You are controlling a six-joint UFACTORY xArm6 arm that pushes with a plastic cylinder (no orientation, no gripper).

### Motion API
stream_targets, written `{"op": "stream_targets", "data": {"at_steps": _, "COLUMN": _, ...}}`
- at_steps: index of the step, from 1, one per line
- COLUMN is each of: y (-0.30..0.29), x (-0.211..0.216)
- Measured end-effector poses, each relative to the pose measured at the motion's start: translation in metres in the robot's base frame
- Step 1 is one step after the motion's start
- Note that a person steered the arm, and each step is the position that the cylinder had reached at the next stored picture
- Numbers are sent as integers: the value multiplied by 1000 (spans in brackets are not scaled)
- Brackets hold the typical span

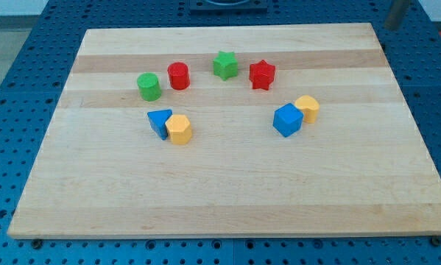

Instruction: Move your arm to the right center of the board

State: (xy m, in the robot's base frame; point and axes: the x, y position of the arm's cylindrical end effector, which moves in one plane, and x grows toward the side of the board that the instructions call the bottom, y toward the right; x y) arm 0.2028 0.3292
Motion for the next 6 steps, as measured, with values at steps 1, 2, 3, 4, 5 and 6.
{"op": "stream_targets", "data": {"at_steps": 1, "y": 15, "x": 2}}
{"op": "stream_targets", "data": {"at_steps": 2, "y": -1, "x": 8}}
{"op": "stream_targets", "data": {"at_steps": 3, "y": -103, "x": 9}}
{"op": "stream_targets", "data": {"at_steps": 4, "y": -108, "x": 8}}
{"op": "stream_targets", "data": {"at_steps": 5, "y": -109, "x": -11}}
{"op": "stream_targets", "data": {"at_steps": 6, "y": -112, "x": -11}}
